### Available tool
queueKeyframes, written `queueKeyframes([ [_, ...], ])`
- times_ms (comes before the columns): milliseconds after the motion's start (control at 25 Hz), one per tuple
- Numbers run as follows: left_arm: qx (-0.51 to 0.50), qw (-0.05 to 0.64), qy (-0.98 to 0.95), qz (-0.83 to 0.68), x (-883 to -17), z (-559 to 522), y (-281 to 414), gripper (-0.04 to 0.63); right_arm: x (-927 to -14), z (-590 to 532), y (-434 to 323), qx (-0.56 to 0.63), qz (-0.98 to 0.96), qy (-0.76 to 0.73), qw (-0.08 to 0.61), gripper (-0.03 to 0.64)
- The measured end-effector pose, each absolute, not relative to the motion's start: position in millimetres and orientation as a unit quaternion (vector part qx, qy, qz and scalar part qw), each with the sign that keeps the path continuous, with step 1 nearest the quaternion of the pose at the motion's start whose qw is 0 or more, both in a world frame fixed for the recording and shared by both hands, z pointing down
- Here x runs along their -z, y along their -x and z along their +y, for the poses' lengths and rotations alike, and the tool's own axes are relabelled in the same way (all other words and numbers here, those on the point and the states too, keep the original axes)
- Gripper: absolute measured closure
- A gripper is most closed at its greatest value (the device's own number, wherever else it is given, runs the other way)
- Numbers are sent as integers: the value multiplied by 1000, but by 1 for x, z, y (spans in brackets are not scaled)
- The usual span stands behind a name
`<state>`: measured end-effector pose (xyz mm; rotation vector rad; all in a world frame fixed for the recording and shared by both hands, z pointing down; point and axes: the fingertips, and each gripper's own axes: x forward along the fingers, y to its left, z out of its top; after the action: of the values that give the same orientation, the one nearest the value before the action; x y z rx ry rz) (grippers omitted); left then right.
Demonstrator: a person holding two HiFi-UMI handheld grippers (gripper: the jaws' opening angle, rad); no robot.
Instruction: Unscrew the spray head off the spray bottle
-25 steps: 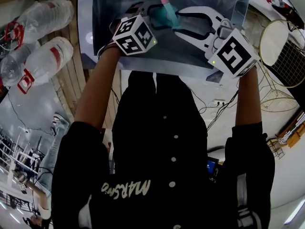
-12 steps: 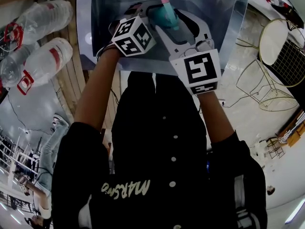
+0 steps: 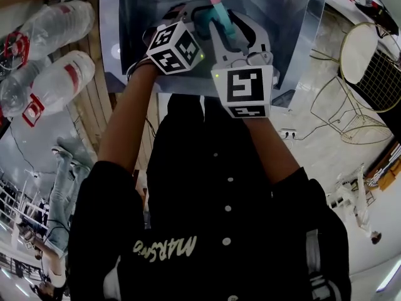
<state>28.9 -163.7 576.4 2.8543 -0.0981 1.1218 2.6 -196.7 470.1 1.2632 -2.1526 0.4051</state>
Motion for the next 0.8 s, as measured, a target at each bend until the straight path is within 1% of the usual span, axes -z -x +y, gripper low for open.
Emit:
queueKeyframes([
  [200, -358, 38, -933, -25, -576, -163, -29, 232, -470, -194, 2, -129, -863, -378, 308, 476],
  [440, -351, 25, -936, -4, -575, -161, -31, 232, -467, -183, 7, -62, -925, -217, 304, 476],
  [800, -334, 2, -941, 58, -574, -143, -42, 232, -465, -155, 0, 9, -952, 16, 304, 477],
])
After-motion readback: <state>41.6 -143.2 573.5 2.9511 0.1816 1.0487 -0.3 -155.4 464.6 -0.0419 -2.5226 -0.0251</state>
